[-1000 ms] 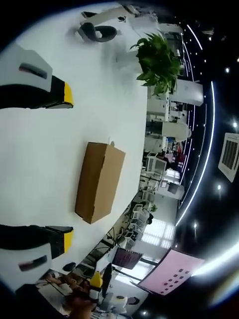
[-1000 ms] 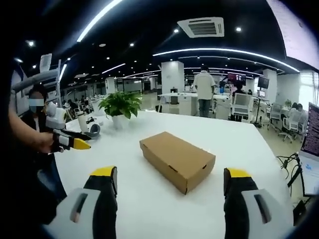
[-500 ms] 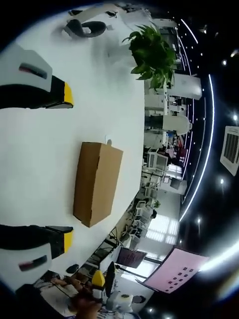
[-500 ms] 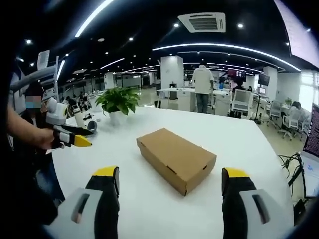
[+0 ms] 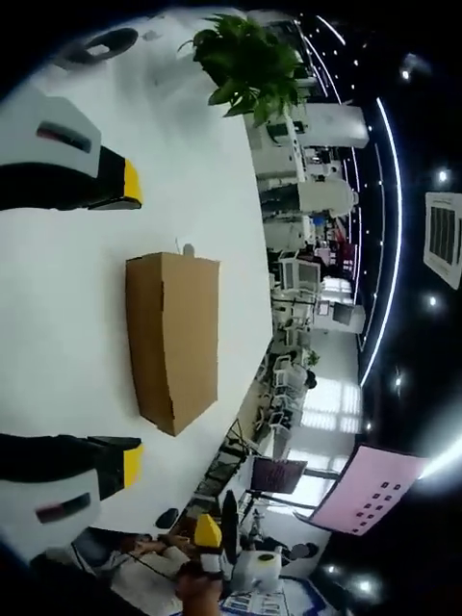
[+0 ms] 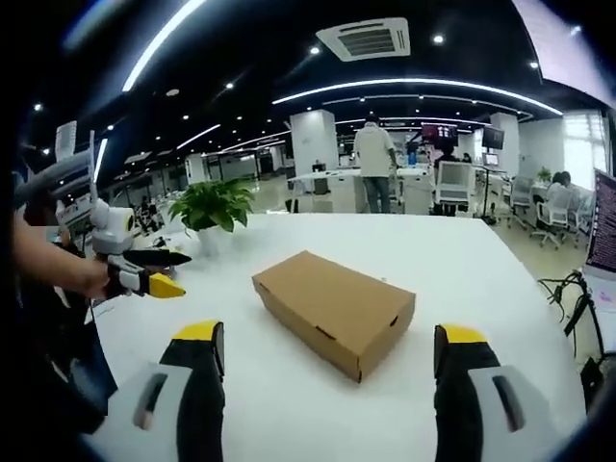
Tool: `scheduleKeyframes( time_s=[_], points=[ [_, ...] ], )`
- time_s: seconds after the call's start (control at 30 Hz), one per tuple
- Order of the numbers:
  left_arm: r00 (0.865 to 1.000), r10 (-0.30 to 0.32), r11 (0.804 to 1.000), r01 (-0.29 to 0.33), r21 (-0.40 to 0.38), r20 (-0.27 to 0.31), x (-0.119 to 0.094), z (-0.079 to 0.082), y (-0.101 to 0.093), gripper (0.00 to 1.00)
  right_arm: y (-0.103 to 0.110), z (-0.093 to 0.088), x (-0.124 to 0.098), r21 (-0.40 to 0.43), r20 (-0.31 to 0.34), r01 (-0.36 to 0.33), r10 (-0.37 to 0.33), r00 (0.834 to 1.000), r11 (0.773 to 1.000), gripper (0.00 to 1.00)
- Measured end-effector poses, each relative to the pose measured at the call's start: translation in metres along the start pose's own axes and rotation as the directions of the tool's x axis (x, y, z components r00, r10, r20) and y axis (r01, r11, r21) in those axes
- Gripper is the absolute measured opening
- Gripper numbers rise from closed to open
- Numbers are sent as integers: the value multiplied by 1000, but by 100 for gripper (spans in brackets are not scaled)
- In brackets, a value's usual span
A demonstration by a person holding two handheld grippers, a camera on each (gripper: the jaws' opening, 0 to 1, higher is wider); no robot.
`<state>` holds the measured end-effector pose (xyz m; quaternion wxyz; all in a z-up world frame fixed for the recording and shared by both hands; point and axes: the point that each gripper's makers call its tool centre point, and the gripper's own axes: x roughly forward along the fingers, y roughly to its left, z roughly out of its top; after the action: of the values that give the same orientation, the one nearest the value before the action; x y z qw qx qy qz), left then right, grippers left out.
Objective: Operate the shoe box by opening the lid, removing the specified soft item, and placing it in the target area until the item is outside and the box remains undamaged.
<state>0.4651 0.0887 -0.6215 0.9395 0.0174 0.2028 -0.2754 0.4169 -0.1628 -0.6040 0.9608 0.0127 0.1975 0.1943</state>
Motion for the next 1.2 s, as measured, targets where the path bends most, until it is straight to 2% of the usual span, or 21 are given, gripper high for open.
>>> scheduleKeyframes(
  time_s=[0.07, 0.13, 0.23, 0.3, 0.37, 0.6, 0.73, 0.77, 0.93, 1.07, 1.1, 1.13, 1.2],
  points=[
    [1000, -1, 1000, 1, -30, 8, 6, 7, 4, 99, -3, 5, 3, 56, 5, 15, -15, 1000, 998, 90],
    [1000, -14, 999, 15, -52, 13, 9, 13, 5, 99, -3, 11, 4, 50, 17, 19, -20, 1000, 999, 90],
    [1000, -26, 999, 26, -40, -4, 11, 13, 3, 99, 0, 17, 6, 21, 30, 18, -18, 999, 1000, 90],
    [999, -43, 998, 42, -37, -31, 11, 10, 0, 99, 3, 16, 7, 9, 11, 7, -7, 1000, 1000, 90],
    [997, -46, 996, 41, -76, -67, 10, 4, 0, 99, 3, 15, 8, 12, 5, 7, -7, 1000, 1000, 90],
    [996, -57, 993, 49, -110, -69, 3, 2, 3, 99, 6, 12, 11, -20, -20, -8, 8, 1000, 1000, 90],
    [997, -27, 991, 18, -129, -74, -2, -3, 3, 99, 9, -4, 8, -69, -86, -31, 25, 996, 997, 85],
    [997, -26, 992, 16, -129, -78, -2, -4, 2, 99, 9, -6, 7, -76, -85, -30, 23, 996, 997, 84],
    [997, -25, 995, 18, -98, -74, -5, -1, -4, 99, 9, -9, 9, -120, -86, -53, 43, 995, 991, 79],
    [997, -40, 995, 33, -99, -71, -2, 0, -7, 99, 6, 1, 14, -118, -53, -47, 41, 998, 992, 85],
    [997, -42, 996, 35, -86, -70, -1, 0, -7, 99, 5, 3, 15, -106, -41, -41, 37, 998, 993, 89],
    [998, -53, 998, 52, -31, -38, 1, 6, -8, 98, 2, 4, 16, -99, -24, -32, 29, 999, 995, 92],
    [999, -47, 999, 47, 22, -21, 1, 9, -6, 91, 3, 0, 17, -81, -44, -47, 44, 998, 996, 93]
  ],
)
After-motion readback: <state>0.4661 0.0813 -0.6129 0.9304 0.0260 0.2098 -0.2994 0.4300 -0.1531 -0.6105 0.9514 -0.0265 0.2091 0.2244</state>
